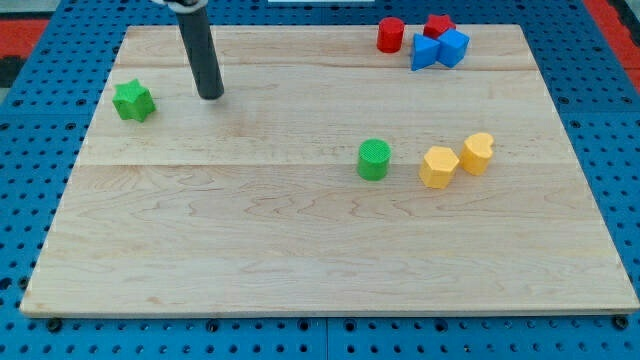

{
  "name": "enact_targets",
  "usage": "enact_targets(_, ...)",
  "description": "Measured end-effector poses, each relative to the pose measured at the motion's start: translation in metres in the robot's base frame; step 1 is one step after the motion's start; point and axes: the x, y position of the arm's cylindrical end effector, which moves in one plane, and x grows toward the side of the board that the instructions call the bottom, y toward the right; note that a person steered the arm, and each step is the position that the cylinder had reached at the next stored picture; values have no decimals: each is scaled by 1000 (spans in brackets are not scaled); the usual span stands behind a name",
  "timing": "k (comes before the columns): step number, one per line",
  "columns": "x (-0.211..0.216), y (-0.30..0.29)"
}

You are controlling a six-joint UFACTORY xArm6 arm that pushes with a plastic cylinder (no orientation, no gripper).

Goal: Place the green star at the center left of the board

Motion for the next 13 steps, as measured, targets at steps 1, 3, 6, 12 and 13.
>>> enact_targets(1,-28,-54)
enact_targets(3,40,-74)
enact_targets(6,52,104)
enact_targets(12,137,361)
enact_targets(13,128,278)
